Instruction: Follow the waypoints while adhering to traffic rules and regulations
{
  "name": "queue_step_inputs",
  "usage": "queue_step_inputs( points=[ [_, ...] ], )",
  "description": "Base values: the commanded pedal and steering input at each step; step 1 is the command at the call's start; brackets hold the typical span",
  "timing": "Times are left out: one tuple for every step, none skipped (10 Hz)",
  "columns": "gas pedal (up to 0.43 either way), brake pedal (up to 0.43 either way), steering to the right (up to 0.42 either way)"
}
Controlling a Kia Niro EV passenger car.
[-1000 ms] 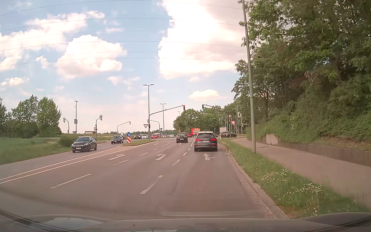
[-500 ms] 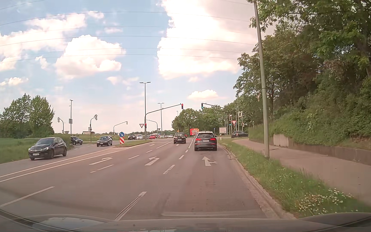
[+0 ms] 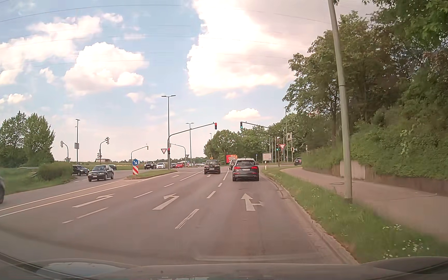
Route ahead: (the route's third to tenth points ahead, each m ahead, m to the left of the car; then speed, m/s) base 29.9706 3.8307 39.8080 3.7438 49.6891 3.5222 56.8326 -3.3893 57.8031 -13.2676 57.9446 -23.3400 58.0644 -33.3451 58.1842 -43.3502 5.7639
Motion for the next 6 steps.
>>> queue_step_inputs(
  points=[
    [0.118,0.018,0.016],
    [0.118,0.018,0.015],
    [0.118,0.018,0.015],
    [0.118,0.018,0.016],
    [0.118,0.018,0.015],
    [0.118,0.018,0.015]
  ],
)
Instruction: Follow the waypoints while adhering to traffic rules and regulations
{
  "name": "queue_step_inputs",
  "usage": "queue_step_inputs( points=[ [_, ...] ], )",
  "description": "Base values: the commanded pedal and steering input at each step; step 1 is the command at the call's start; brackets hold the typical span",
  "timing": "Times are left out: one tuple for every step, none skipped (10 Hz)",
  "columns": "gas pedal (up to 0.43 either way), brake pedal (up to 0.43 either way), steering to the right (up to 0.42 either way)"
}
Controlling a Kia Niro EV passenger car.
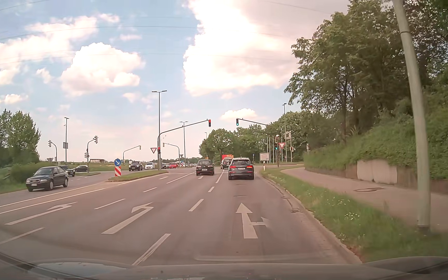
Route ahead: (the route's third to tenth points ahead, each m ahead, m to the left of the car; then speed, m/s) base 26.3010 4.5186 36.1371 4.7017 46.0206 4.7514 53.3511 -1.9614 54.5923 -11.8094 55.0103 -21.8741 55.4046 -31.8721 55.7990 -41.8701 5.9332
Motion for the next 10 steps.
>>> queue_step_inputs(
  points=[
    [0.118,0.018,0.015],
    [0.118,0.018,0.015],
    [0.118,0.018,0.014],
    [0.11,0.018,0.012],
    [0.11,0.018,0.01],
    [0.098,0.018,0.008],
    [0.079,0.018,0.006],
    [0.067,0.018,0.004],
    [0.059,0.018,0.004],
    [0.059,0.018,0.004]
  ],
)
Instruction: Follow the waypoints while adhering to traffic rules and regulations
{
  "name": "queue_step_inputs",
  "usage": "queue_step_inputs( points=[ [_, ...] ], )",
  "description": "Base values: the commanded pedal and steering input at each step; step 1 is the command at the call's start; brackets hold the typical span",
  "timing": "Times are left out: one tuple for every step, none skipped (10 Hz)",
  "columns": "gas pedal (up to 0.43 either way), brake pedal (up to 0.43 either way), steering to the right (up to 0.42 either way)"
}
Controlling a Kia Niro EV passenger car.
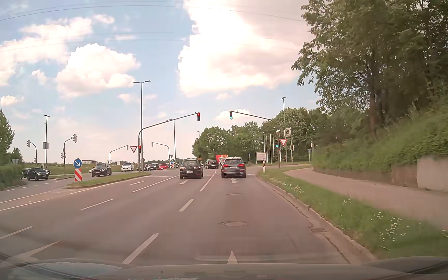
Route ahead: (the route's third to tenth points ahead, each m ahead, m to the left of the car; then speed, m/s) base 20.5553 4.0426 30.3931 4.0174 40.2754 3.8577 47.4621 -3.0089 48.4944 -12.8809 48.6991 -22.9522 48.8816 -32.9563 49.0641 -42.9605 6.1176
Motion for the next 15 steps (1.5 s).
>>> queue_step_inputs(
  points=[
    [0.059,0.018,0.003],
    [0.059,0.018,0.0],
    [0.059,0.018,-0.001],
    [0.059,0.018,-0.001],
    [0.059,0.018,-0.001],
    [0.059,0.018,-0.002],
    [0.059,0.018,-0.004],
    [0.059,0.018,-0.006],
    [0.059,0.018,-0.009],
    [0.059,0.018,-0.01],
    [0.059,0.018,-0.009],
    [0.059,0.018,-0.008],
    [0.059,0.018,-0.007],
    [0.059,0.018,-0.007],
    [0.059,0.018,-0.007]
  ],
)
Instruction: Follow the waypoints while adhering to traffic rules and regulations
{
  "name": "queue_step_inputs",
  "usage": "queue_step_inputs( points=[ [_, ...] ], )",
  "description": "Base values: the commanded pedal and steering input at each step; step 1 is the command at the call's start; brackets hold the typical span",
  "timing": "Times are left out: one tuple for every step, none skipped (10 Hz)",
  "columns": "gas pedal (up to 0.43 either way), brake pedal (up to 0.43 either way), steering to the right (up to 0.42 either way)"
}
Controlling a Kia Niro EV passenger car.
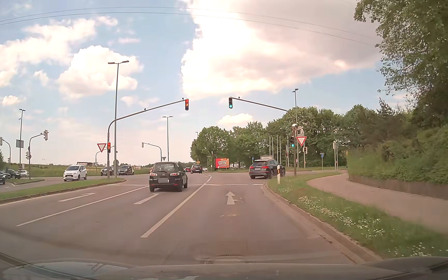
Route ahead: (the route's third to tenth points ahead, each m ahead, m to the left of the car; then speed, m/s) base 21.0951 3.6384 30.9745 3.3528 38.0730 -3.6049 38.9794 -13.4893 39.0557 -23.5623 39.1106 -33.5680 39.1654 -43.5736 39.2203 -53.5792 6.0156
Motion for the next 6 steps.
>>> queue_step_inputs(
  points=[
    [0.059,0.018,-0.007],
    [0.059,0.018,-0.008],
    [0.059,0.018,-0.008],
    [0.059,0.018,-0.008],
    [0.059,0.018,-0.009],
    [0.059,0.018,-0.009]
  ],
)
